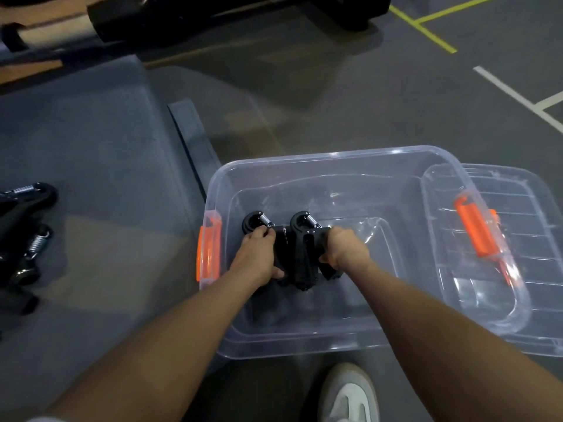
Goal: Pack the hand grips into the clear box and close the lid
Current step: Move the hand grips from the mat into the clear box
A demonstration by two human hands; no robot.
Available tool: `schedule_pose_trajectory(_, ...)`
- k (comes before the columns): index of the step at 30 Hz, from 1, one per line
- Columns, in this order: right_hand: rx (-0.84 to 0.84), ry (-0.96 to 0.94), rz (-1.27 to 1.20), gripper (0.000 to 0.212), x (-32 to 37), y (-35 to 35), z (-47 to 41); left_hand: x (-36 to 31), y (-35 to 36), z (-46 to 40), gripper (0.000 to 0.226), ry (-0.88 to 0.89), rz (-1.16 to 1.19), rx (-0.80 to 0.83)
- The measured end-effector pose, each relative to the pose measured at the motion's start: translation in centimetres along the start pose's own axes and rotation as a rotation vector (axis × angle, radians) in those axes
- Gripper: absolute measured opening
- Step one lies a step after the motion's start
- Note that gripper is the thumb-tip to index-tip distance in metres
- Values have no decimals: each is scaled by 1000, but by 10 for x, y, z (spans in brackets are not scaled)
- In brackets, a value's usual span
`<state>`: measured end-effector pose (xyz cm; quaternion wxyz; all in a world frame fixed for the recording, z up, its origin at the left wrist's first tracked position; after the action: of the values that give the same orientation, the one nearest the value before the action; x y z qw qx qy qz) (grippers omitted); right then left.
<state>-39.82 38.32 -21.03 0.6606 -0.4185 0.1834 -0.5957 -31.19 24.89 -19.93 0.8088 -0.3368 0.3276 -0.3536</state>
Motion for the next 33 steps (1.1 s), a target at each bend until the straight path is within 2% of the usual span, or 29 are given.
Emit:
schedule_pose_trajectory(3,-74,-52,-100,23,14,-20,7,-3,-11,7,72,8,26,-9)
schedule_pose_trajectory(5,-140,-115,-198,23,33,-41,16,-7,-35,16,48,35,60,-105)
schedule_pose_trajectory(7,-202,-176,-283,27,61,-64,29,-8,-67,32,38,71,92,-218)
schedule_pose_trajectory(10,-246,-314,-335,30,119,-90,51,11,-118,66,36,69,127,-361)
schedule_pose_trajectory(14,-207,-467,-231,36,210,-96,86,75,-170,121,38,-39,116,-510)
schedule_pose_trajectory(21,-70,-596,-128,41,351,-36,129,221,-198,203,41,-278,160,-550)
schedule_pose_trajectory(24,3,-617,-163,40,399,1,136,279,-196,229,41,-370,187,-554)
schedule_pose_trajectory(27,45,-605,-226,29,434,31,137,328,-189,241,41,-434,221,-558)
schedule_pose_trajectory(32,80,-485,-349,16,464,63,119,376,-186,231,41,-465,281,-581)
schedule_pose_trajectory(33,89,-455,-382,19,469,70,112,381,-186,226,40,-462,295,-587)
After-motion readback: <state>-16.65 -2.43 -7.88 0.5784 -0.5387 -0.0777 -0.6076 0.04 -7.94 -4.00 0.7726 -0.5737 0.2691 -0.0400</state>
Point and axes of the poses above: each hand's wrist, its own z-axis away from the middle knuckle, its own y-axis out of the palm, x = y × z, the point moved 8 cm from there along -z, towards the middle knuckle, and after that the axes turned 2 degrees about -y, right-handed, at the moved point
